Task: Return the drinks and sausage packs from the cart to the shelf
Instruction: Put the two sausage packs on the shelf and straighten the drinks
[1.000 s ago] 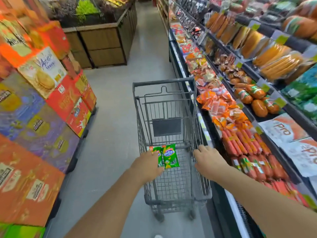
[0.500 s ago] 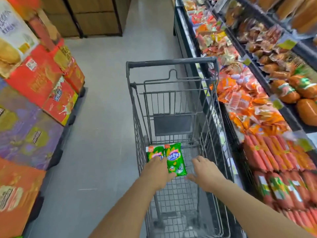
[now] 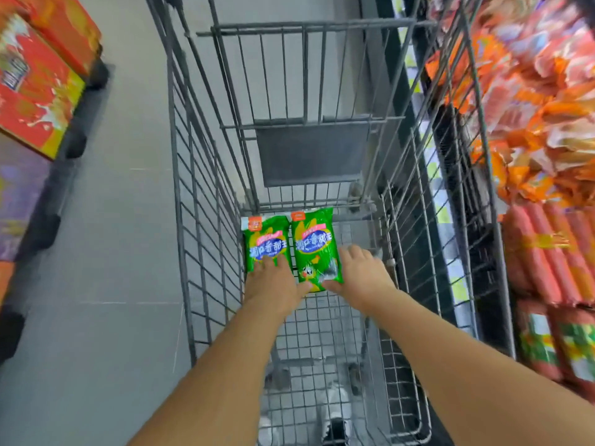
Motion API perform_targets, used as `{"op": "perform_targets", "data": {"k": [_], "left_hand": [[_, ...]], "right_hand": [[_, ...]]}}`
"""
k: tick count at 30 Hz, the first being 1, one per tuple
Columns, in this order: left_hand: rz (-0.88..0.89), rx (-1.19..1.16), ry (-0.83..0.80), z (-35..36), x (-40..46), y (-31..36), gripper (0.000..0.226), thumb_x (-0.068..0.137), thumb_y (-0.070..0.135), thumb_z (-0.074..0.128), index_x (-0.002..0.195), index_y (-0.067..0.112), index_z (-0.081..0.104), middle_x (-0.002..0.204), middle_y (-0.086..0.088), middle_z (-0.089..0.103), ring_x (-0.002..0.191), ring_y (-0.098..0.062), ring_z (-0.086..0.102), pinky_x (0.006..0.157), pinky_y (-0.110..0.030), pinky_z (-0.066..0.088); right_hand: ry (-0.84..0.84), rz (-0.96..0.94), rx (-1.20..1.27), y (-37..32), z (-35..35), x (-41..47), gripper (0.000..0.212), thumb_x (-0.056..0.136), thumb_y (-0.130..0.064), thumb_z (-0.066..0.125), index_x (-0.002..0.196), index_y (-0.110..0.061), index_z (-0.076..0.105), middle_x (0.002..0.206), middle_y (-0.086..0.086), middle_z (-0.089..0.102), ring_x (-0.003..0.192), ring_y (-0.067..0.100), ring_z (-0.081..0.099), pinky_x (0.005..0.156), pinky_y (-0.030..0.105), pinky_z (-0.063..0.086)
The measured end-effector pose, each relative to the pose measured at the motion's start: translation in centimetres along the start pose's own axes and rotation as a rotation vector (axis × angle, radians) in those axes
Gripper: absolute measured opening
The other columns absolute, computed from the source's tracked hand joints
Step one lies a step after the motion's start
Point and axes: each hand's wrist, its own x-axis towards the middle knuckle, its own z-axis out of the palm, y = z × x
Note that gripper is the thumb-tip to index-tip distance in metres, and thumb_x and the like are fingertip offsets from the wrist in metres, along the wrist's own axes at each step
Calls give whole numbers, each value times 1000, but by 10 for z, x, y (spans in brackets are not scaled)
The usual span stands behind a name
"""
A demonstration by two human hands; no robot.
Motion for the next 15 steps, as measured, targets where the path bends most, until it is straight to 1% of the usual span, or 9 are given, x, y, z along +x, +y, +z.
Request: {"op": "perform_targets", "data": {"k": [4, 7, 11, 14, 15], "left_hand": [[-95, -87, 17, 14, 30, 2, 88, 95, 61, 46, 158, 10, 11, 163, -20, 11, 148, -39, 17, 117, -50, 24], [-201, -161, 77, 24, 53, -2, 85, 96, 53, 50, 156, 7, 12, 161, -23, 12, 144, -44, 23, 113, -50, 29], [-280, -142, 102, 36, 73, -7, 81, 97, 44, 55, 155, 9, 11, 158, -21, 9, 136, -46, 27, 106, -51, 37], [-288, -79, 221, 47, 80, -6, 77, 92, 28, 66, 152, 10, 21, 151, -23, 17, 125, -45, 36, 97, -50, 43], [-288, -67, 255, 49, 81, -6, 79, 90, 26, 68, 152, 11, 21, 151, -24, 18, 124, -45, 38, 96, -50, 43]], "right_hand": [[-20, 11, 20, 6, 22, 32, 76, 85, -63, 56, 136, -10, 39, 135, 11, 48, 127, 30, 46, 103, 42, 39], [-52, 53, 64, 7, 33, 57, 80, 86, -62, 57, 140, -6, 37, 136, 14, 48, 126, 32, 47, 101, 42, 41], [-76, 112, 206, 3, 46, 83, 81, 87, -56, 61, 141, -4, 32, 136, 16, 46, 126, 32, 46, 101, 43, 43], [-48, 167, 311, -1, 57, 94, 77, 84, -52, 67, 134, -2, 37, 129, 17, 50, 121, 32, 48, 99, 40, 41], [-37, 194, 340, -2, 59, 96, 77, 82, -51, 70, 132, -1, 39, 126, 17, 52, 120, 32, 50, 98, 40, 42]]}}
